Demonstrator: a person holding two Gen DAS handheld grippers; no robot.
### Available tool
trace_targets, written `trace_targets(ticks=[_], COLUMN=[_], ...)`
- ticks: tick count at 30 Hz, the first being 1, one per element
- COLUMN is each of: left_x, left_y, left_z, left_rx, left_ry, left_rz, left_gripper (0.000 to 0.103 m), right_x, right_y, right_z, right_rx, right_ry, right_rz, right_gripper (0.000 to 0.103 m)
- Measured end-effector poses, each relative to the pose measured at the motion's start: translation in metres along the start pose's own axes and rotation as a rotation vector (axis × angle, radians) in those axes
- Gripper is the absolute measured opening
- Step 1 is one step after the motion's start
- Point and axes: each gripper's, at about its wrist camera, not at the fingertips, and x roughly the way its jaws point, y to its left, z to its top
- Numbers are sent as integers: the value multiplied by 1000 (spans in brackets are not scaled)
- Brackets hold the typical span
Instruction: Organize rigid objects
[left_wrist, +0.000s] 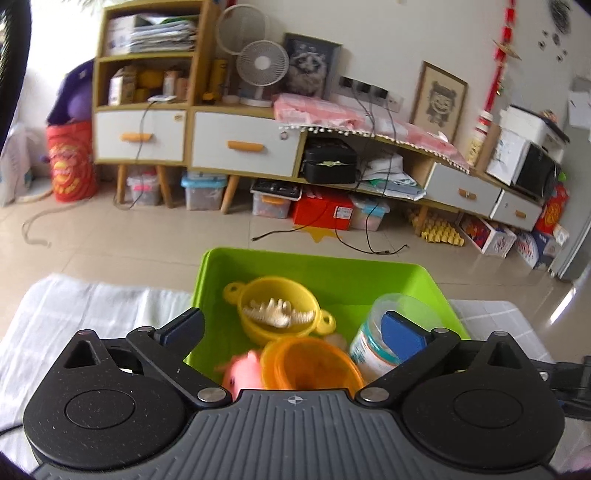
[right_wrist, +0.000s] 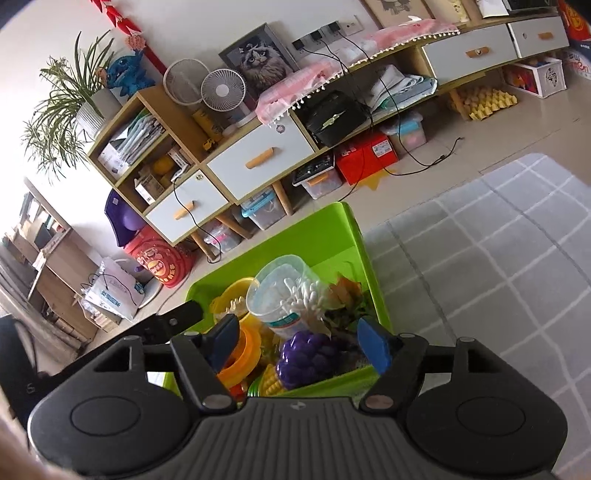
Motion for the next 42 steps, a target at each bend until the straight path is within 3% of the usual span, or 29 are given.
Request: trace_targets(ticks=[3,11,20,25,28,32,42], left_x=[-20,-79,-124,-137,-147,-152,-141], left_y=[-4,-21,-27,-20,-20,-25,-26], left_z=[-8,-39,-66,-70,-66,-68,-91], left_rx=[-30,1,-15,-86,-80,-61,-62], left_ry=[4,83,144,199,165,147,237], left_rz=[11,112,228,206,239,275,293], left_gripper=[101,101,101,101,101,101,101], right_x=[-10,-50,-98,-111,-111,-120,-112], right_y=[5,22,44,37,41,52,40], right_z=[-3,-23,-56,-74,-78,-84,-85], right_rx=[-16,-126,-315,-326,-353,-452,-397], right_ry=[11,46,60,39,92,47,86], right_rz=[-11,-61,-132,-173,-190,-218,-231], right_gripper=[55,56,69,72,72,74,76])
